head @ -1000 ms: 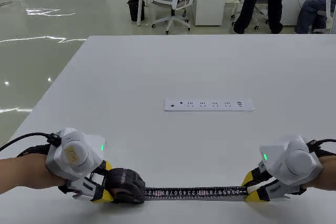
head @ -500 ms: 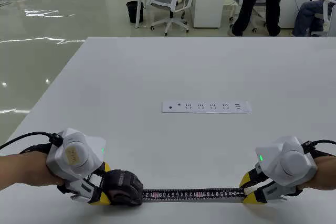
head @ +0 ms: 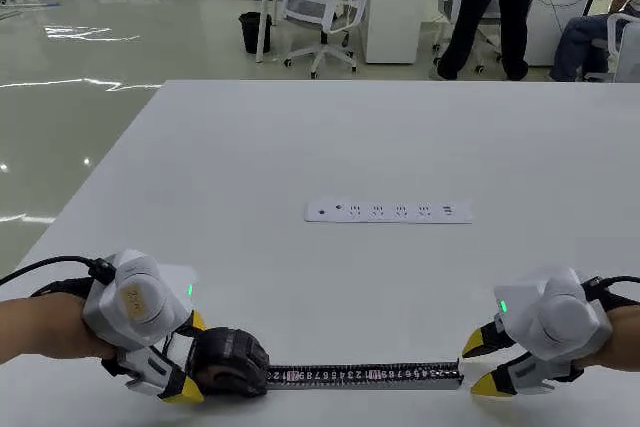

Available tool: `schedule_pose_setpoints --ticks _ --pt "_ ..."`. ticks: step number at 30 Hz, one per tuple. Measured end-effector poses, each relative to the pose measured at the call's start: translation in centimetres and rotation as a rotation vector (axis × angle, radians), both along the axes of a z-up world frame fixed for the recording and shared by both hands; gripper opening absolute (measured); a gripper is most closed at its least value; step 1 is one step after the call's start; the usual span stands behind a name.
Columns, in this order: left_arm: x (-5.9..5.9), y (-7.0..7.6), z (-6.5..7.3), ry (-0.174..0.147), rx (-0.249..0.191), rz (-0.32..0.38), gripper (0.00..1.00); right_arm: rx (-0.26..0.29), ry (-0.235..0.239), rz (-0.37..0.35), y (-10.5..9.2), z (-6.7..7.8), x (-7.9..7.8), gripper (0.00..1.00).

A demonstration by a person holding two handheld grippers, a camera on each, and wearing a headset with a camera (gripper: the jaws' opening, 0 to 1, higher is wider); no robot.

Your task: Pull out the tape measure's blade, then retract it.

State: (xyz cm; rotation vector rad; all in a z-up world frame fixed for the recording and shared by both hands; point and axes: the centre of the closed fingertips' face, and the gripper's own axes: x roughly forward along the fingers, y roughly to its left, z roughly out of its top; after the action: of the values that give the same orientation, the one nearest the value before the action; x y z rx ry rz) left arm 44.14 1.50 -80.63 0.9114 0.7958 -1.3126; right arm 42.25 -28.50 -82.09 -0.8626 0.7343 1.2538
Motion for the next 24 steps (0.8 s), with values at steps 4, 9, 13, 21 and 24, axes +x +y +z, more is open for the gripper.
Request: schedule_pose_setpoints --ticks 4,9,13,21,24 --pt "-0.2 0.5 0.3 0.001 0.001 0.031 0.45 0.016 0.001 -0.049 -0.3 0.6 -0.1 0.30" --pt "-0.6 0.7 1.0 -0.007 -0.008 0.063 0.47 0.035 -0.003 -0.112 -0.6 1.3 -0.4 0.36" --pt "-1.1 0.8 1.4 -0.008 -0.018 0.101 0.50 0.046 0.000 -0.172 -0.8 1.8 -0.9 0.43" --pt "-1.8 1.2 2.0 0.001 -0.063 0.230 0.57 0.062 -0.030 -0.248 -1.2 3.3 -1.2 0.54" --pt "-2.2 1.3 2.3 0.006 -0.080 0.269 0.59 0.076 -0.037 -0.287 -1.3 3.8 -1.3 0.57"
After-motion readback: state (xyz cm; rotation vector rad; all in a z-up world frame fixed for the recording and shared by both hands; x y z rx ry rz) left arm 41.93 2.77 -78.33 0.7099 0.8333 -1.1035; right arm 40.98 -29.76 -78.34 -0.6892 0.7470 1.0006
